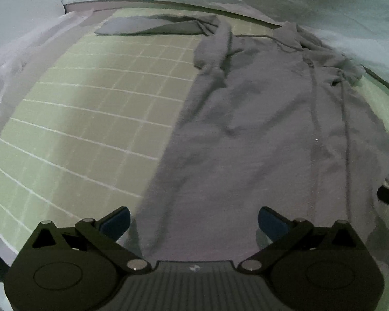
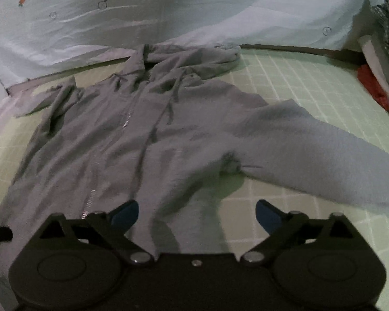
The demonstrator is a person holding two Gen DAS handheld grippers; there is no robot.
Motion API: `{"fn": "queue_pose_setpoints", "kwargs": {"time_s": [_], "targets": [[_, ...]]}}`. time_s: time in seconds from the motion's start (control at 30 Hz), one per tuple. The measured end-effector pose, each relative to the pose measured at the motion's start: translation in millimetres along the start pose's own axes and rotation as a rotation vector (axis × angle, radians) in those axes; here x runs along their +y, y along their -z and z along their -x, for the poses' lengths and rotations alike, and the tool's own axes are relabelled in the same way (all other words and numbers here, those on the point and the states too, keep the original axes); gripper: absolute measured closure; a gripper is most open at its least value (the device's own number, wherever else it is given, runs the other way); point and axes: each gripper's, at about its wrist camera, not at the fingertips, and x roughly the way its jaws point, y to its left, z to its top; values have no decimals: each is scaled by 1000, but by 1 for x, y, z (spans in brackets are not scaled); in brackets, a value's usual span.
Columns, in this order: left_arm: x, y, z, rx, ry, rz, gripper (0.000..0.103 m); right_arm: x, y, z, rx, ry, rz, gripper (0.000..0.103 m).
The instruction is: Fold clothes
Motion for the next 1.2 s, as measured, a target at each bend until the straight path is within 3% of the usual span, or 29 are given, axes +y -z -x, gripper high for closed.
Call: {"fn": "queue_pose_setpoints", "kwargs": {"time_s": [0.3, 0.57, 0.77, 0.87, 1.0, 1.2], "targets": [[74, -10, 6, -26, -17, 20, 0, 50, -5, -9, 16, 33, -85, 4], [145, -47, -5, -66, -27, 105, 0, 61, -21, -48, 62, 134, -257, 2], [191, -103, -30, -113, -15, 169, 0, 61, -25, -64, 35, 210, -375, 0], [207, -140, -46, -130, -2, 186, 0, 69, -28, -74, 44, 267, -338, 0], [213, -189, -76, -147, 36, 158, 1, 83, -29, -84, 61, 336, -258, 0], [202, -255, -130, -165, 63, 78, 7, 84, -27, -85, 37, 356, -284, 0]]}}
